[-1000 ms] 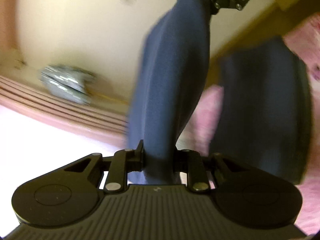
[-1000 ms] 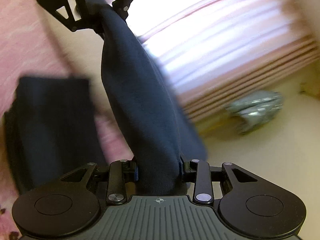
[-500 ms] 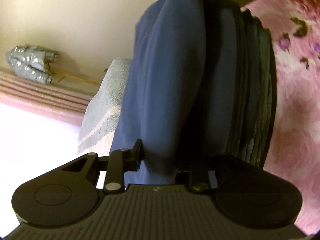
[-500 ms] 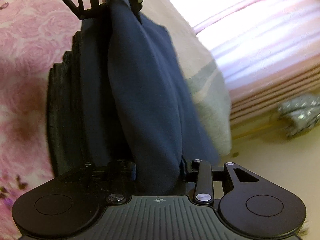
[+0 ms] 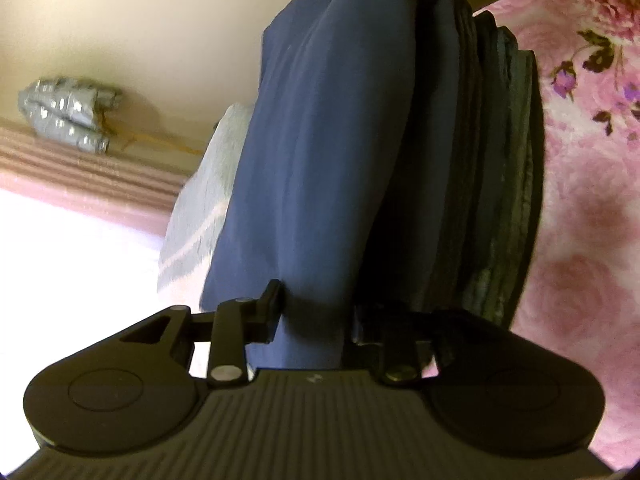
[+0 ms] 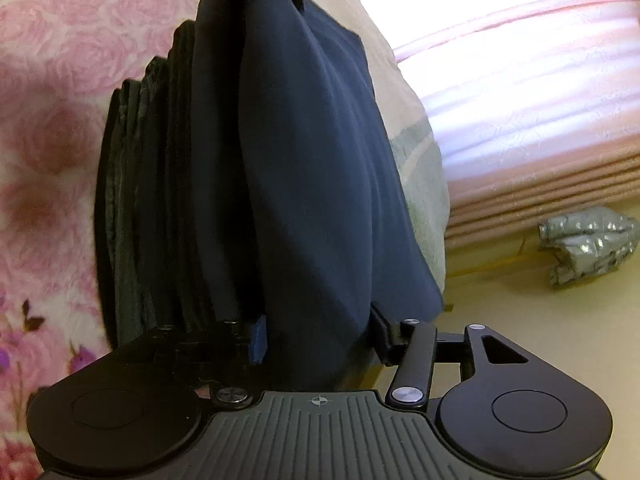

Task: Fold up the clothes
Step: 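Lower the vest onto the stack of folded dark clothes with both grippers, then open both grippers and withdraw them from the stacked vest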

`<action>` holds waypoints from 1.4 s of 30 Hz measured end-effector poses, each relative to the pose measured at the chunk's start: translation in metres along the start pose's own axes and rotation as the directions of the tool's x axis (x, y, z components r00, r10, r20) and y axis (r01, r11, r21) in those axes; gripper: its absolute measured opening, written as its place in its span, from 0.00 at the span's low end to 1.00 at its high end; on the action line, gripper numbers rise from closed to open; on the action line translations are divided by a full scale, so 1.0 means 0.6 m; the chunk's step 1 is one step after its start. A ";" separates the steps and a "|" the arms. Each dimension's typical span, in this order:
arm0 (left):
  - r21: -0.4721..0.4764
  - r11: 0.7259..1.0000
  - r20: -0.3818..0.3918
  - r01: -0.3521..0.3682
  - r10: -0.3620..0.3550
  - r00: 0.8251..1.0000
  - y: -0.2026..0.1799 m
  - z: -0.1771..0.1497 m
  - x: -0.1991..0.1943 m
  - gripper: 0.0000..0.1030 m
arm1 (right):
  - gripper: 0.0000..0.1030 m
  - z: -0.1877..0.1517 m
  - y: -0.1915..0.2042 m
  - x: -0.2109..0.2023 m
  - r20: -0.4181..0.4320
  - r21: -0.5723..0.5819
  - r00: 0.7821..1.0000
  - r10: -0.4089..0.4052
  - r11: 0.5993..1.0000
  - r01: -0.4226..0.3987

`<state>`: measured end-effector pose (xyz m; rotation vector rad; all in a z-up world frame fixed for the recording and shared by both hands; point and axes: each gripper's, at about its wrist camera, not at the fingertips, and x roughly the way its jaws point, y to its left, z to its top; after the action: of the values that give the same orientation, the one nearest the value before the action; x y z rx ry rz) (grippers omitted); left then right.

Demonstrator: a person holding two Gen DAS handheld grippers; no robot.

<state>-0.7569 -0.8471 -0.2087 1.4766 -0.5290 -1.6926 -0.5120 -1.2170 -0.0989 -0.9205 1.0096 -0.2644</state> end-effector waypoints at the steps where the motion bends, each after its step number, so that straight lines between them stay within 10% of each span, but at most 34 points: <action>1: -0.035 0.999 -0.012 0.010 -0.011 1.000 0.005 -0.007 -0.011 0.34 | 0.50 -0.003 -0.002 -0.009 -0.014 0.031 1.000 0.009 0.999 -0.008; 6: -0.283 0.957 -0.027 0.058 -0.068 0.997 0.038 -0.033 -0.078 0.35 | 0.50 -0.001 -0.044 -0.061 -0.027 0.350 0.989 0.148 0.928 -0.129; 13: -0.567 0.822 0.026 0.045 -0.037 0.999 0.110 -0.007 -0.079 0.38 | 0.50 0.011 -0.147 -0.082 0.266 0.759 0.950 0.163 0.572 -0.311; 17: -0.695 0.710 -0.009 0.113 -0.165 0.986 0.110 -0.005 -0.011 0.37 | 0.50 -0.029 -0.156 -0.009 0.281 0.898 0.939 0.197 0.291 -0.330; 19: -0.722 0.678 -0.029 0.137 -0.228 0.973 0.095 -0.011 0.014 0.37 | 0.49 -0.045 -0.144 0.020 0.269 0.915 0.929 0.255 0.234 -0.330; 27: -0.810 0.580 -0.055 0.083 -0.216 0.975 0.091 -0.018 -0.055 0.46 | 0.51 -0.049 -0.148 -0.036 0.272 0.923 0.939 0.211 0.219 -0.316; 30: -0.843 0.532 -0.043 0.081 -0.216 0.975 0.078 -0.022 -0.097 0.65 | 0.88 -0.042 -0.123 -0.071 0.257 0.933 0.941 0.219 0.199 -0.300; 36: -0.896 0.435 -0.017 0.089 -0.234 0.972 0.056 -0.045 -0.169 0.98 | 0.88 -0.022 -0.060 -0.148 0.187 0.966 0.951 0.245 0.129 -0.224; 42: -0.928 0.347 0.050 0.134 -0.242 0.969 0.042 -0.075 -0.243 0.98 | 0.88 0.009 -0.028 -0.230 0.081 0.995 0.971 0.227 0.033 -0.090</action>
<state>-0.7083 -0.7379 -0.1103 0.7184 0.6747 -1.5931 -0.5785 -1.1442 -0.0007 0.5949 0.7096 -0.7268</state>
